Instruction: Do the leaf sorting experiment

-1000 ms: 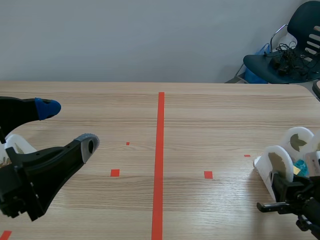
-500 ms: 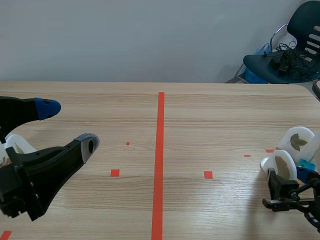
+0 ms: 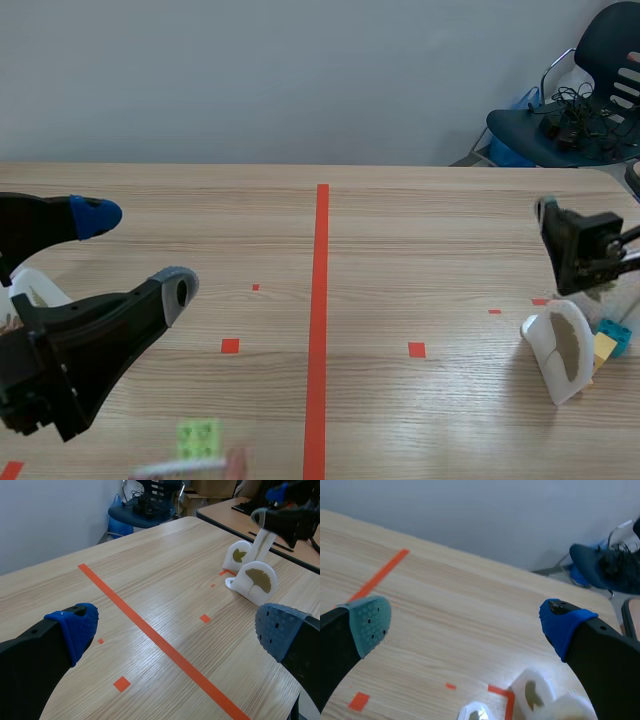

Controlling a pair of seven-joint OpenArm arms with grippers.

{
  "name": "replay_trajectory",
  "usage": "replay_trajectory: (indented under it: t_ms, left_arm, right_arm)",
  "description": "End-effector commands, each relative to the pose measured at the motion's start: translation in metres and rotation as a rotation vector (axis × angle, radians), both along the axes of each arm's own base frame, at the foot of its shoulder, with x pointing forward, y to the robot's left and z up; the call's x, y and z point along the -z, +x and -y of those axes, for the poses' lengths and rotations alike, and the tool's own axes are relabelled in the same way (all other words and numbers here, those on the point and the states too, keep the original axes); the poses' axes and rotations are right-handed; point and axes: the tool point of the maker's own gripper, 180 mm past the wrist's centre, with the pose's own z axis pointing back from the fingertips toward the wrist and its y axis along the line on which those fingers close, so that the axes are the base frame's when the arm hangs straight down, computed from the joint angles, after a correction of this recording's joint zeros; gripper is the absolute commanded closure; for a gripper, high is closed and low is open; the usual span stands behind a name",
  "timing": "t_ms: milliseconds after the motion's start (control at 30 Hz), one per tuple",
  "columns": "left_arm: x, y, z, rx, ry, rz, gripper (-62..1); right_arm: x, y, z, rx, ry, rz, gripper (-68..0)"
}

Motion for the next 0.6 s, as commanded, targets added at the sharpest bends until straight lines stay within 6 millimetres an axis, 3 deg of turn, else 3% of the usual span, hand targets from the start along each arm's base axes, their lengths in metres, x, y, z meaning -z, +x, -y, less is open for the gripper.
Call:
replay_trajectory:
  t_ms: [0, 333, 567]
  left_arm:
    - [-0.011, 0.001, 0.002, 0.011, -0.018, 0.033, -62.3]
    - [-0.011, 0.001, 0.002, 0.011, -0.017, 0.032, -62.3]
    - [-0.011, 0.001, 0.002, 0.011, -0.017, 0.032, -62.3]
  right_arm:
    - [-0.001, -0.003, -0.004, -0.016, -0.023, -0.028, -63.7]
    - [-0.029, -0.053, -0.064, -0.195, -0.004, -0.094, -67.0]
    - [-0.019, -0.07, -0.071, -0.211, -0.003, -0.16, -67.9]
